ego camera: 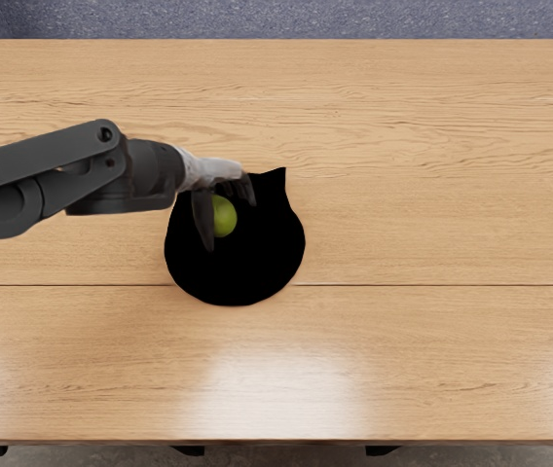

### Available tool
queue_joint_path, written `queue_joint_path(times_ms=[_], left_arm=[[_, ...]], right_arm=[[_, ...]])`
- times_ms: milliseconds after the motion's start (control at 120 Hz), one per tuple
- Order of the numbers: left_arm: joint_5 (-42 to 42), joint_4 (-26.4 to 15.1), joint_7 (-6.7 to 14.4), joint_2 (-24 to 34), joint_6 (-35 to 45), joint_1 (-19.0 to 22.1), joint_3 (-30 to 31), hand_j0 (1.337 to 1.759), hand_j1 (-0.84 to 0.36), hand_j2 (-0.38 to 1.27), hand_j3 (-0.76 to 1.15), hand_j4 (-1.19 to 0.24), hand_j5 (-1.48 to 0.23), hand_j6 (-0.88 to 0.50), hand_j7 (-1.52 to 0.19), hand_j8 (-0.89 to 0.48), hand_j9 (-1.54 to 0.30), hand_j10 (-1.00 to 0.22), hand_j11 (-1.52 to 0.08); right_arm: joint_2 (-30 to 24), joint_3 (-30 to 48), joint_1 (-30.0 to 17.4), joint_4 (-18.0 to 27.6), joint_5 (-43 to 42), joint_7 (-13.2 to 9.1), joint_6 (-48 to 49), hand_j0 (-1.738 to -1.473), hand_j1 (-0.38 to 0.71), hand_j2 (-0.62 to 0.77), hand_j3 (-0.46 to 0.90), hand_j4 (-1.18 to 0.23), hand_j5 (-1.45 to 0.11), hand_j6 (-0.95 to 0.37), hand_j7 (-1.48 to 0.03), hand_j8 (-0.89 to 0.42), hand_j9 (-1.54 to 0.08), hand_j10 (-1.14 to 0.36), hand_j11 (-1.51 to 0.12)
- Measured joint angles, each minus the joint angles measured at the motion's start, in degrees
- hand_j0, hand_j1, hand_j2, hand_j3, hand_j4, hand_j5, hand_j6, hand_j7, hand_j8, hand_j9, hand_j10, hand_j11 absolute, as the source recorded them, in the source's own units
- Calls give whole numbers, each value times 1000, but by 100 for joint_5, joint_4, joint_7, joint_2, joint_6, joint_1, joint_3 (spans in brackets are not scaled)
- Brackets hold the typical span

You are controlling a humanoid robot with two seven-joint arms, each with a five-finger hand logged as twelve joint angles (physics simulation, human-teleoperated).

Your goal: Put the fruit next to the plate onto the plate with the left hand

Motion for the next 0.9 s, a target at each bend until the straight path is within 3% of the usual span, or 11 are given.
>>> queue_joint_path(times_ms=[167,258,383,475,633,808,900], left_arm=[[-398,-1,1,73,-22,-93,8,1651,195,25,0,-154,-229,-64,-229,-42,-227,-98,-237],[-1385,4,1,908,-79,-501,-54,1653,251,16,0,-99,-146,-42,-146,-28,-145,-64,-151],[-2974,20,1,1769,-521,-487,-521,1655,296,9,0,-55,-79,-24,-79,-17,-79,-35,-82],[-3993,38,1,2260,-1018,-377,-804,1656,315,6,0,-36,-51,-16,-51,-11,-50,-23,-52],[-5831,62,1,3127,-1481,290,-970,1657,334,3,0,-17,-23,-8,-23,-6,-23,-11,-24],[-6684,76,1,3599,-1588,885,-1016,1658,343,1,0,-7,-10,-3,-10,-2,-10,-4,-10],[-6884,78,1,3622,-1603,971,-1024,1658,345,0,0,-4,-6,-2,-6,-1,-6,-3,-6]], right_arm=[[0,0,0,0,0,0,0,-1658,-333,-3,0,-13,-17,-13,-17,-13,-17,-13,-17],[0,0,0,0,0,0,0,-1658,-333,-3,0,-13,-17,-13,-17,-13,-17,-13,-17],[0,0,1,0,0,0,0,-1658,-333,-3,0,-13,-17,-13,-17,-13,-17,-13,-17],[0,1,1,0,0,0,0,-1658,-333,-3,0,-13,-17,-13,-17,-13,-17,-13,-17],[0,1,1,-1,0,0,-2,-1658,-333,-3,0,-13,-17,-13,-17,-13,-17,-13,-17],[0,4,1,-4,0,-1,-4,-1658,-333,-3,0,-13,-17,-13,-17,-13,-17,-13,-17],[0,3,1,-4,0,0,-6,-1658,-333,-3,0,-13,-17,-13,-17,-13,-17,-13,-17]])
